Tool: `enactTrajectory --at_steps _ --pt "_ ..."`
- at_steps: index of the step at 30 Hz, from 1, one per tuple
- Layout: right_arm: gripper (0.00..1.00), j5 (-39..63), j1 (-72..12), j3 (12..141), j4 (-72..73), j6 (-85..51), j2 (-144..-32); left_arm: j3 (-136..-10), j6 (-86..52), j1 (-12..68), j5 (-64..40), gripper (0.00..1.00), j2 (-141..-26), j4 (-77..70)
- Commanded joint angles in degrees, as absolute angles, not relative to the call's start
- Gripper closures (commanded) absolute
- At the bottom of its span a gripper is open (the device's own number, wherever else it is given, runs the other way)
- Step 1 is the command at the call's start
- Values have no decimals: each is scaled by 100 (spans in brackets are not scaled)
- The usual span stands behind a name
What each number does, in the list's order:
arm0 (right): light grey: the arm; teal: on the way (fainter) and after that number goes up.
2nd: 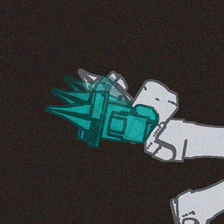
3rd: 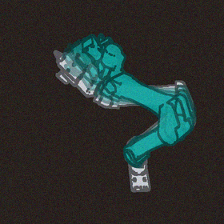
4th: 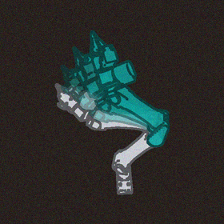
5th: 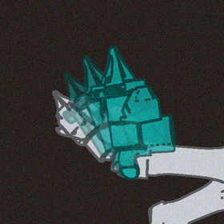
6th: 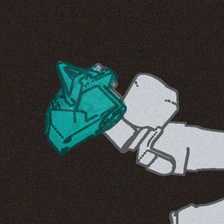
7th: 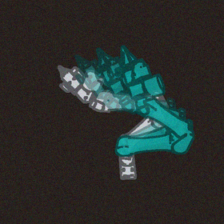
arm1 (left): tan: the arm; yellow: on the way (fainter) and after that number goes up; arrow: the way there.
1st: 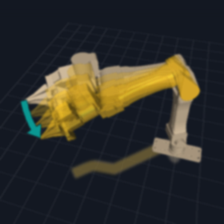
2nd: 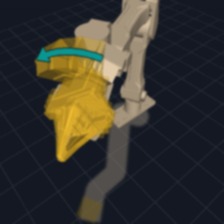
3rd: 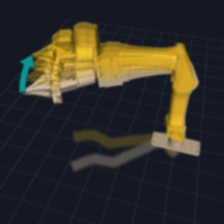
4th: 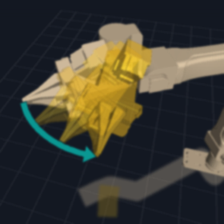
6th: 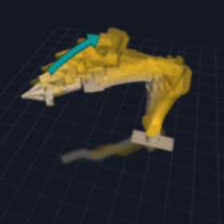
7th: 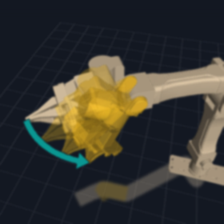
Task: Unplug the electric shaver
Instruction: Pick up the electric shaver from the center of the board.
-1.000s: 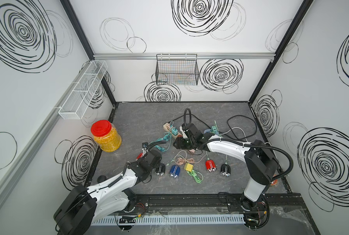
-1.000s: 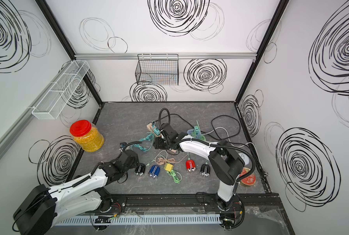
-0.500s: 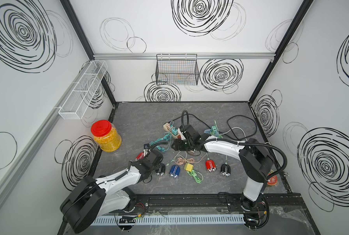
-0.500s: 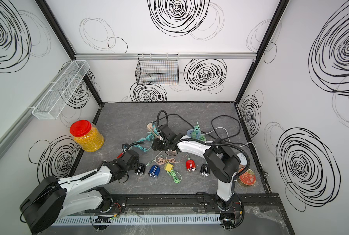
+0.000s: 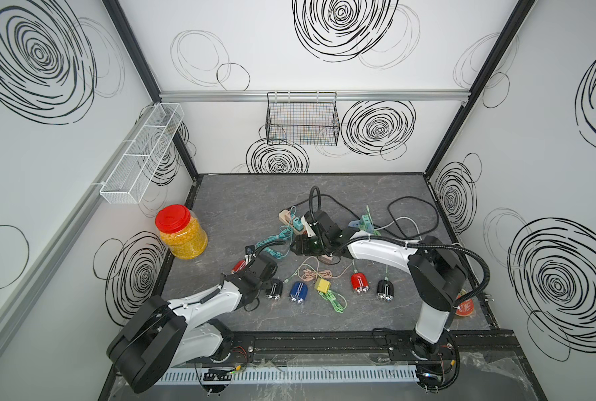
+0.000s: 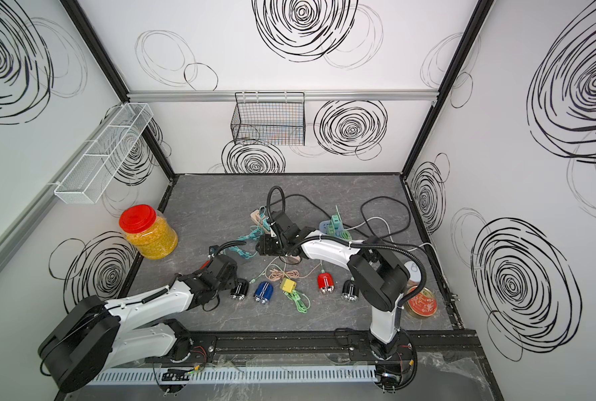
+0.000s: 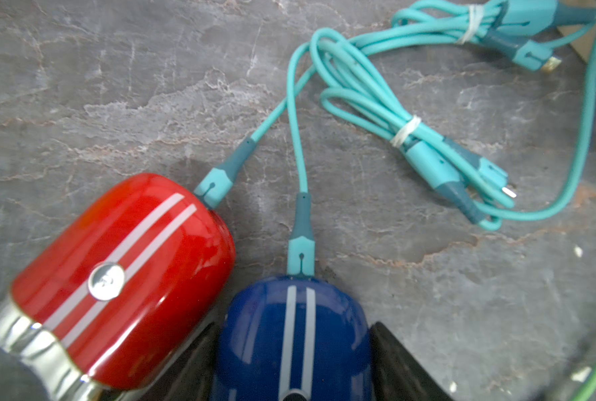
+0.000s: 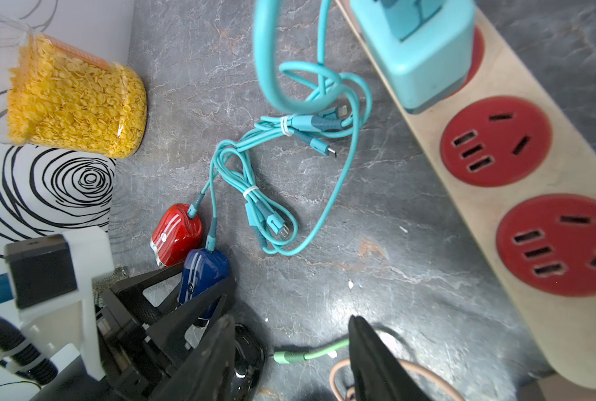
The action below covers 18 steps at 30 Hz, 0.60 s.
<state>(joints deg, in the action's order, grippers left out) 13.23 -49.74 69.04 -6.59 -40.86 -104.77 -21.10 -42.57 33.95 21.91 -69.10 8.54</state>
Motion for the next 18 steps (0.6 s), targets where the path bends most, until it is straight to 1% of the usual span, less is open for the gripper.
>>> enactTrajectory --at_steps 1,9,13,16,18 --pt "44 1322 -5021 7080 -567 -4102 -10563 -2061 -4272 3384 1986 33 -7031 773" --pt "44 1356 -5014 7204 -604 -4076 -10600 -2021 -4307 3408 1813 46 -6899 655" --pt "44 1370 -5022 7256 -633 -4074 -10616 -2048 -4258 3450 1742 54 -6684 690" --pt "44 1358 -5027 7247 -586 -4098 -10617 -2065 -4216 3454 1698 56 -6477 751" --pt "44 1376 -5026 7251 -561 -4115 -10629 -2049 -4211 3454 1687 60 -6328 777"
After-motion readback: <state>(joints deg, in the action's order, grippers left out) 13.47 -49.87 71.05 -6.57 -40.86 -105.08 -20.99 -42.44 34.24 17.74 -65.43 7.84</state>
